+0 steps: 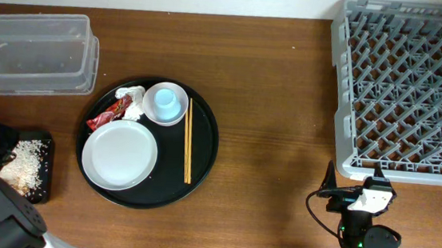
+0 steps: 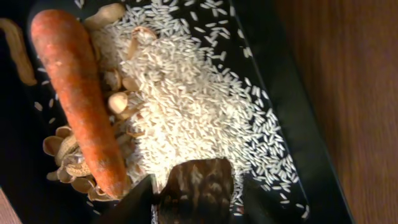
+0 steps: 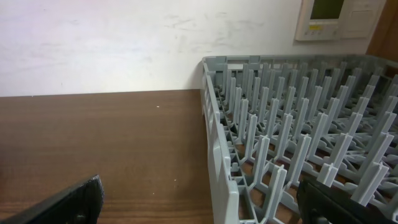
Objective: Sort waste into correct bins and load items into the dishwasher rack
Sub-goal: 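Carry the brown scrap left and drop it into the black bin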
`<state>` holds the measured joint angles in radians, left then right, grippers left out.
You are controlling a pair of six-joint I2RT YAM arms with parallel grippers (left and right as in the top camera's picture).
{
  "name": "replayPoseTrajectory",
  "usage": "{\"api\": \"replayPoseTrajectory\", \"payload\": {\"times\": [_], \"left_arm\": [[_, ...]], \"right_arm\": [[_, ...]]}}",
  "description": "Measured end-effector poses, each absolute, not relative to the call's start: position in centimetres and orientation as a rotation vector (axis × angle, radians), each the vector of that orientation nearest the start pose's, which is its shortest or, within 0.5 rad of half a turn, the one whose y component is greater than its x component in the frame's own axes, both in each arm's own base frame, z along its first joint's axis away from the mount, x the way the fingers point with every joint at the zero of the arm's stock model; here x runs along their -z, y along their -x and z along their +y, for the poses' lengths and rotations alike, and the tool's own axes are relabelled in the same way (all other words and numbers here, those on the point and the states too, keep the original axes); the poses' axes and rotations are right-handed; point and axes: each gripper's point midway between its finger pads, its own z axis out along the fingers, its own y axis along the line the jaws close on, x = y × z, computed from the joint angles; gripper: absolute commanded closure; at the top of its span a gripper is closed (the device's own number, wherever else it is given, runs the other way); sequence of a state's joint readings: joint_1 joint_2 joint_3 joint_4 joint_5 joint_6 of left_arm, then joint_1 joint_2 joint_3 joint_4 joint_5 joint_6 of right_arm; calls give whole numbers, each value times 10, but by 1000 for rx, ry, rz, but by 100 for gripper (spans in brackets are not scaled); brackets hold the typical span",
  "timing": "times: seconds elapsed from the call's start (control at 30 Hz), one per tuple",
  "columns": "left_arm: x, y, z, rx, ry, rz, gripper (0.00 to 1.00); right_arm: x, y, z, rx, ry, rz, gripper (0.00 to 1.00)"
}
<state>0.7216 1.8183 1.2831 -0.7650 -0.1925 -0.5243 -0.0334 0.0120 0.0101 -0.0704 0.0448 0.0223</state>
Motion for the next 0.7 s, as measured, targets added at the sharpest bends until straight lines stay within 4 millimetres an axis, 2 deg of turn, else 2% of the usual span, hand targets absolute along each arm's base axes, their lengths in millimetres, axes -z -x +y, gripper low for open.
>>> {"api": "replayPoseTrajectory", "payload": {"times": [0.37,0.47,0.53,0.7], "left_arm": [[-61,-266,288,-303,1746,2291,49],[-59,-274,279,-204,1731,2305,50],[-59,-281,271,-113,1707,2322,55],[-63,-300,249,95,1641,2342,55]], "right_arm": [[-158,-246,-16,46,-80,1642,2],[-158,-246,-16,45,-80,1641,2],[-158,-246,-16,46,-80,1642,2],[-158,-246,-16,45,-80,1642,2]]}}
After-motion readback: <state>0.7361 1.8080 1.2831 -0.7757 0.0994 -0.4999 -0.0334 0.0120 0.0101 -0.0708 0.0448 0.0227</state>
